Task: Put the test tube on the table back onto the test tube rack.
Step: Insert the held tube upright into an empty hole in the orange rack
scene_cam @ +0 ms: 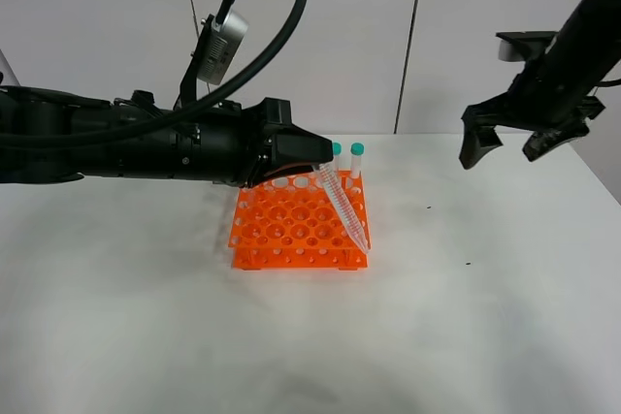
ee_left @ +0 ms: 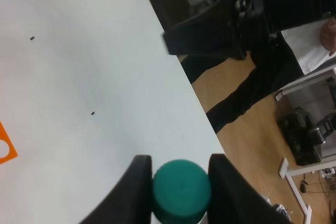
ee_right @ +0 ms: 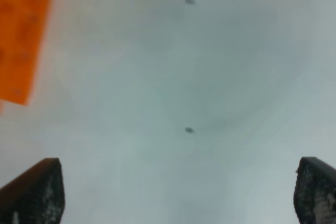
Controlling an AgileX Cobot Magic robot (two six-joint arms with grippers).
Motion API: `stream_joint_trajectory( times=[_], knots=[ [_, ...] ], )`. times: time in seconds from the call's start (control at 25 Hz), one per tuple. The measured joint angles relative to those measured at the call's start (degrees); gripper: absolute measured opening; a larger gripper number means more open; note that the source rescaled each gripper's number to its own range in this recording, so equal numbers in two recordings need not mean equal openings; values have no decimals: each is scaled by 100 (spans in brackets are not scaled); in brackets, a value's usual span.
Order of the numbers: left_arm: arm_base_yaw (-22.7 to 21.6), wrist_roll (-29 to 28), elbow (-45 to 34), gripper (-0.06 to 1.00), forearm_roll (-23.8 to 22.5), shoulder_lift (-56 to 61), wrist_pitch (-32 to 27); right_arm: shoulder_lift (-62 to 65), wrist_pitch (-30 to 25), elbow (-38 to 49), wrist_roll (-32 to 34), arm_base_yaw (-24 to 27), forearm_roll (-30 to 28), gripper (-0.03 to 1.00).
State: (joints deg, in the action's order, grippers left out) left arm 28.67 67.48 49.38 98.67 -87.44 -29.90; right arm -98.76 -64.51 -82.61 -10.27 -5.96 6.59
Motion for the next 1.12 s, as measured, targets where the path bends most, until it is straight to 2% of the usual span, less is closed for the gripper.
stream_joint_trajectory(
  times=[0.12, 0.24, 0.6, 0.76, 1.12],
  knots=[
    [0, 0, 0, 1, 0, 0, 0, 0, -306, 0, 0, 276, -35, 94],
    [0, 0, 0, 1, 5, 0, 0, 0, -463, 0, 0, 336, -35, 93],
    [0, 0, 0, 1, 5, 0, 0, 86, -524, 122, 321, 336, -31, 92],
    [0, 0, 0, 1, 5, 0, 0, 666, -524, 811, 340, 336, -31, 92],
    [0, 0, 0, 1, 5, 0, -1, 3439, -536, 3089, 347, 336, -31, 92]
  ],
)
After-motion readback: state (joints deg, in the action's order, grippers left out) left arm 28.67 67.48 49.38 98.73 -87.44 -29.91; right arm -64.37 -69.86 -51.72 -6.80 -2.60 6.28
